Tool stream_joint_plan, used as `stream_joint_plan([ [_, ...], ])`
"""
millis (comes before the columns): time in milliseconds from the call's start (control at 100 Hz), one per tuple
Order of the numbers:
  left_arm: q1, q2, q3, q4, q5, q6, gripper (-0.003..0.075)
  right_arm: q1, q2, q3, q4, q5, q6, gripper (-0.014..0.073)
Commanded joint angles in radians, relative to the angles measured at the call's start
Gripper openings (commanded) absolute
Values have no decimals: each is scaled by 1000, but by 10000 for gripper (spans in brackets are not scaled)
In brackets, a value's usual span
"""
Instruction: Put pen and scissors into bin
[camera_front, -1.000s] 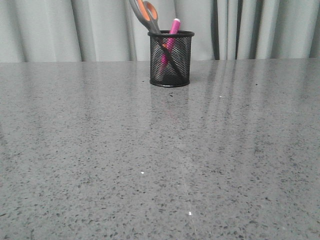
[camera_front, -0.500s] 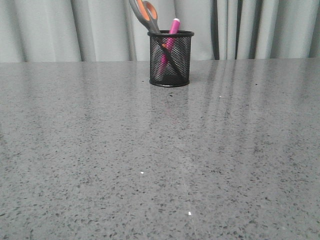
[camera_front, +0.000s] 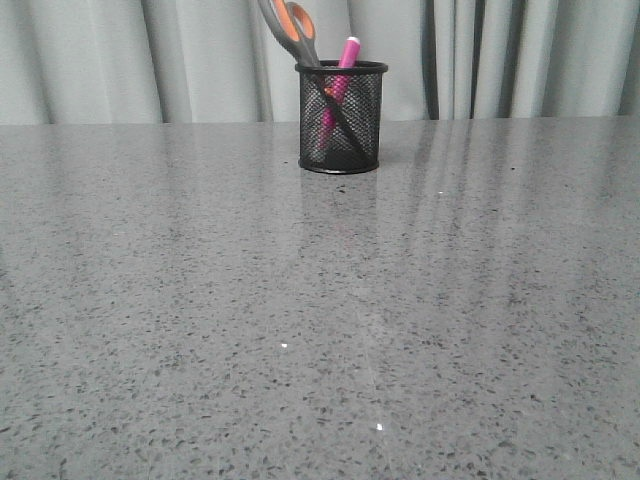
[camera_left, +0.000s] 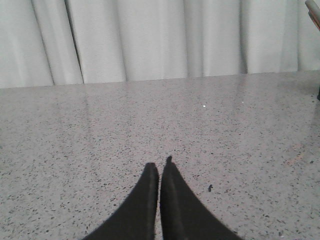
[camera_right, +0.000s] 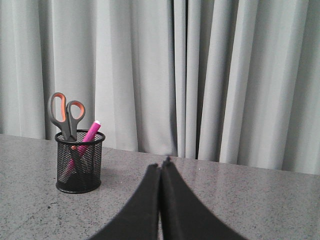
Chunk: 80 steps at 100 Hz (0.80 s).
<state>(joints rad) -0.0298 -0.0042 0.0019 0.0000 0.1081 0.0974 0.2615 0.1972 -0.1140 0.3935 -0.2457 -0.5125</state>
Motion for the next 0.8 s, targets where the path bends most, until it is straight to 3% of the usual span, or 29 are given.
stream_joint_plan([
  [0,-2,-32,44,0,-75,-8,-19,-10,7,-24,-73,-76,-6,-58],
  [90,-2,-32,44,0,-75,-8,-19,-60,3,-24,-185,-55,124,-58],
  [170,-2,-32,44,0,-75,-8,-19,-141,2,-24,-299,37,265,-58],
  [240,-2,-32,44,0,-75,-8,-19,-201,-10,-24,-348,143,312,-58],
  [360,-2,-32,44,0,-75,-8,-19,-246,-65,-15,-376,272,314,-58],
  [640,-2,-32,44,0,-75,-8,-19,-248,-228,143,-394,246,330,-58],
  [790,-2,-30,44,0,-73,-8,-19,-250,-226,141,-394,324,352,-58],
])
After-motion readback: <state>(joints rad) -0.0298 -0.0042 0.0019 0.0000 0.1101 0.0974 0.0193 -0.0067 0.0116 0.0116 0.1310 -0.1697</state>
